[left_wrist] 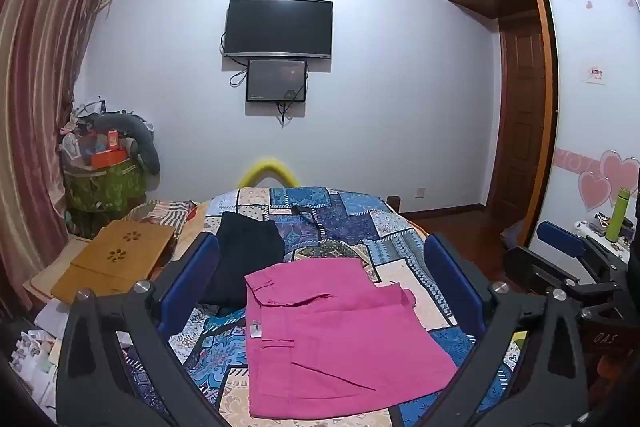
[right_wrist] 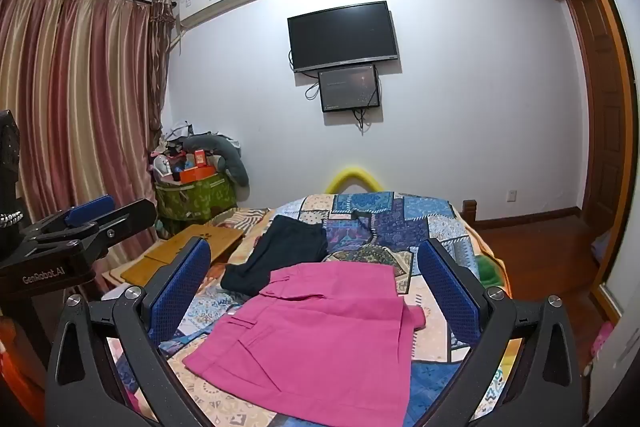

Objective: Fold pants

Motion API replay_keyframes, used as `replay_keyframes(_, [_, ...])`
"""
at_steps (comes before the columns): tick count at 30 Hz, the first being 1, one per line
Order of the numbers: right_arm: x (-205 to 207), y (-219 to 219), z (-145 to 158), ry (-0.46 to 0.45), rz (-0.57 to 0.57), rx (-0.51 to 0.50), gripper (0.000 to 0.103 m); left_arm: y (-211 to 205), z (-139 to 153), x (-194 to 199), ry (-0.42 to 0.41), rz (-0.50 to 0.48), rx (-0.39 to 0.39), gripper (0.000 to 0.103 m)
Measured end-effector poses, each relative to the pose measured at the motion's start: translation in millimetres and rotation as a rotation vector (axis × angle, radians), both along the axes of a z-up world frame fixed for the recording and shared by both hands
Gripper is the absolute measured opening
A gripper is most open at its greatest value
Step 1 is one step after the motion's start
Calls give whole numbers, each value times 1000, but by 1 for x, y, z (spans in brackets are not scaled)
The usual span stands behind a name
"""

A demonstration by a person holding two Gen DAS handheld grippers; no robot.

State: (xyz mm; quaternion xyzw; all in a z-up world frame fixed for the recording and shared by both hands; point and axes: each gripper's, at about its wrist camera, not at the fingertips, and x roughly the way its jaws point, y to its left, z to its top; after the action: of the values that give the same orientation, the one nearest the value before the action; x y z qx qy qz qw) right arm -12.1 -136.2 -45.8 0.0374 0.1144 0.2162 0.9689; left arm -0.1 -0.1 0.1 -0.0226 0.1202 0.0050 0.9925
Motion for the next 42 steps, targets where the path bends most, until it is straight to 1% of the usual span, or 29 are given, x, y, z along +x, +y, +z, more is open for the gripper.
replay_keyframes(3, [0, 0, 0, 7, -1, -5, 103, 0, 0, 1, 11, -2, 0, 103])
replay_keyframes(19, [1, -2, -1, 7, -2, 0, 103, -7, -4, 2, -5, 3, 8, 103])
replay_keyframes(30, [9, -10, -9, 13, -7, 7, 103, 1, -2, 1, 3, 1, 8, 103])
replay_keyframes(42, [8, -11, -8, 19, -6, 9, 103, 4, -3, 2, 4, 6, 10, 103])
